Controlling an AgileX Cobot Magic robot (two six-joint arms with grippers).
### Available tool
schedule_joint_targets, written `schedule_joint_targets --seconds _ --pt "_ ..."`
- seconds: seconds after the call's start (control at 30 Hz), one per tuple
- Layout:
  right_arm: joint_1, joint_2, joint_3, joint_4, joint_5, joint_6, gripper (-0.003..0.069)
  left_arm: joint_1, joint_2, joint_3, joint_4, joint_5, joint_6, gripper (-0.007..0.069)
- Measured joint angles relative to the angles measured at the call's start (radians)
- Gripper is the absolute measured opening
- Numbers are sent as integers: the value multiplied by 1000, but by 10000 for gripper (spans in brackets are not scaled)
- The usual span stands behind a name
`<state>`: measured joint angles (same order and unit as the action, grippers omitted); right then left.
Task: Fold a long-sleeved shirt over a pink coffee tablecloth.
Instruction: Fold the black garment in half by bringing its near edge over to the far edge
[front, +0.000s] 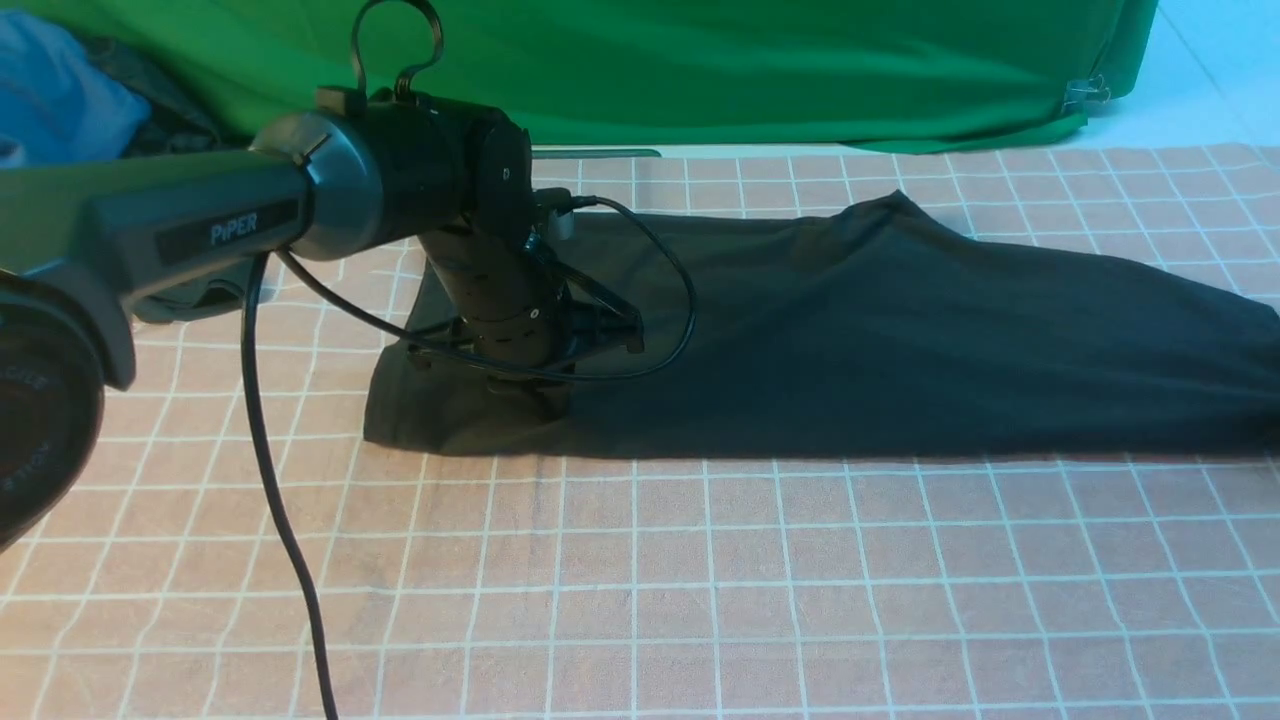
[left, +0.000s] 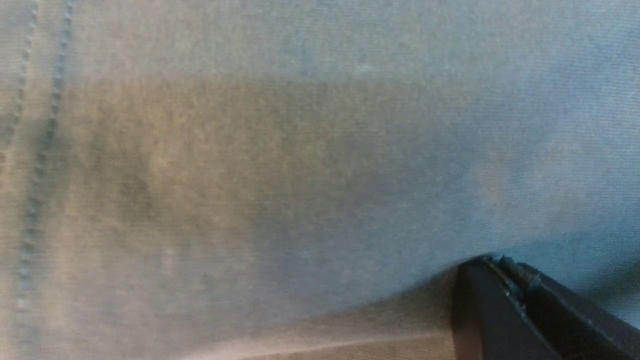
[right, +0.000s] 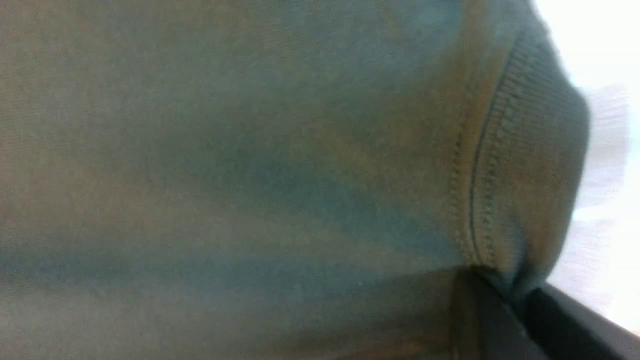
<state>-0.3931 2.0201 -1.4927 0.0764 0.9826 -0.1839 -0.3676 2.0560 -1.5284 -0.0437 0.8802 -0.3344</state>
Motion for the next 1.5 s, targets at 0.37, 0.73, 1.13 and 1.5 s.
schedule_joint_targets --seconds 0.37,0.73,1.13,1.5 --pt "-16 0 -26 -120 33 19 263 0 -1 0 13 6 -1 13" --pt "91 1 -265 93 5 -17 139 41 -79 -53 -18 -3 -56 13" --pt "443 196 -278 494 -303 -365 36 73 4 -82 -26 -12 -49 13" --pt "526 324 -278 501 -711 -388 46 73 11 -82 -2 -10 -49 13"
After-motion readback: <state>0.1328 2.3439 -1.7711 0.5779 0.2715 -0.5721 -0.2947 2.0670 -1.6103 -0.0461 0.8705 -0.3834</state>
